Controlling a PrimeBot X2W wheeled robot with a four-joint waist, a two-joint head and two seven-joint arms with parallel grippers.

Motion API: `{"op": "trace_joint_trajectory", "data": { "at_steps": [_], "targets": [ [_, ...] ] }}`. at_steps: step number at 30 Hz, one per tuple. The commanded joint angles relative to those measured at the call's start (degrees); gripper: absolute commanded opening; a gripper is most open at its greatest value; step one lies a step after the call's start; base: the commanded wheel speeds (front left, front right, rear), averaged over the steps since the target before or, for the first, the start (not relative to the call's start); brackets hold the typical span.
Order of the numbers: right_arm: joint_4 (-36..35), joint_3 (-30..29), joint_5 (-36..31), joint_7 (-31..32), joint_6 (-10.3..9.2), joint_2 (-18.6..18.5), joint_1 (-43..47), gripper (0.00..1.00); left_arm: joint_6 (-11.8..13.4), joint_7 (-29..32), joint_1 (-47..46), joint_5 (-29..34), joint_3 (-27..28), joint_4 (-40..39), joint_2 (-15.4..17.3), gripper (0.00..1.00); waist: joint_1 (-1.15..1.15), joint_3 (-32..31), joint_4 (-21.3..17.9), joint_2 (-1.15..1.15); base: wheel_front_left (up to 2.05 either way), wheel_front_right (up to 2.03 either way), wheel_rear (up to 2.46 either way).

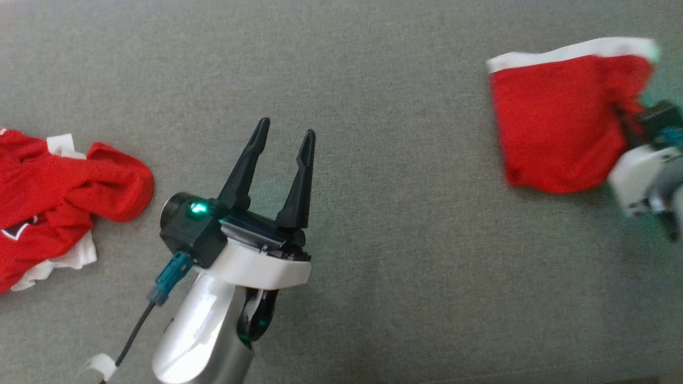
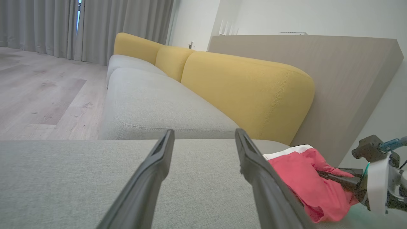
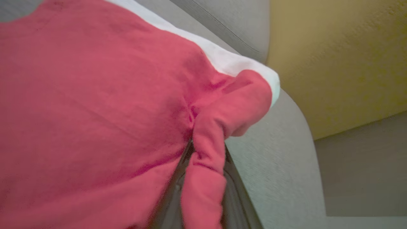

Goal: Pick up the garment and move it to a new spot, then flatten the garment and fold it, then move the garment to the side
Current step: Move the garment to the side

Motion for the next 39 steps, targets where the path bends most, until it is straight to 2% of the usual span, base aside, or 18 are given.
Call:
{"op": "trace_joint_trajectory", "data": {
  "at_steps": [1, 6, 12, 18, 20, 27, 30, 36, 37, 39],
  "targets": [
    [-1.6, 0.7, 0.3, -0.1, -0.05, -2.5, -1.3, 0.0, -0.4, -0.3, -1.8, 0.0, 1.1, -2.0, 0.3, 1.0, -0.01, 1.0, 0.3, 0.0, 0.0, 0.0, 0.0],
    [-1.6, -1.6, 1.1, -0.3, -0.05, -7.7, -2.5, 0.0, -0.5, -0.3, -2.2, 0.0, 1.1, -1.7, 0.3, 1.0, -0.01, 2.7, 1.2, 0.0, 0.0, 0.0, 0.0],
    [-1.3, -5.0, -1.3, -0.4, -0.05, -10.0, -3.0, 0.0, -0.7, -0.3, -1.9, 0.2, 2.1, -1.2, 0.3, 1.0, -0.01, 3.5, 2.4, 0.0, 0.0, 0.0, 0.0],
    [-0.7, -8.4, -4.2, -0.7, -0.05, -10.2, -3.2, 0.0, -0.9, -0.3, -1.5, 0.4, 3.3, -0.9, 0.3, 1.0, -0.01, 3.4, 3.1, 0.0, 0.0, 0.0, 0.0],
    [-0.4, -9.5, -4.7, -1.2, -0.05, -9.5, -3.1, 1.0, -0.9, -0.3, -1.3, 0.4, 3.6, -0.9, 0.3, 1.0, -0.01, 3.1, 3.3, 0.0, 0.0, 0.0, 0.0],
    [-1.4, -13.5, -6.7, -3.6, -0.05, -7.0, -2.8, 1.0, -1.0, -0.3, -0.2, 0.2, 4.8, -0.5, 0.3, 1.0, -0.01, 1.1, 3.3, 0.0, 0.0, 0.0, 0.0],
    [-3.1, -15.7, -7.0, -6.2, -0.05, -4.2, -2.8, 1.0, -1.0, -0.3, 0.5, 0.1, 5.5, -0.5, 0.3, 1.0, -0.01, -0.7, 3.2, 0.0, 0.0, 0.0, 0.0],
    [-8.2, -17.0, -3.8, -10.1, -0.05, 5.0, -1.5, 1.0, -0.4, -0.3, 2.7, 0.1, 7.5, -0.8, 0.3, 1.0, -0.01, -5.4, 2.7, 0.0, 0.0, 0.0, 0.0],
    [-10.7, -17.4, -1.8, -10.9, -0.05, 8.6, -0.5, 1.0, -0.1, -0.3, 3.7, 0.0, 8.3, -1.1, 0.3, 1.0, -0.01, -6.8, 2.5, 0.0, 0.0, 0.0, 0.0],
    [-13.5, -17.4, 0.0, -11.4, -0.05, 12.3, 1.0, 1.0, 0.2, -0.3, 4.9, -0.5, 9.0, -1.4, 0.3, 1.0, -0.01, -8.0, 2.2, 0.0, 0.0, 0.0, 0.0]
  ]
}}
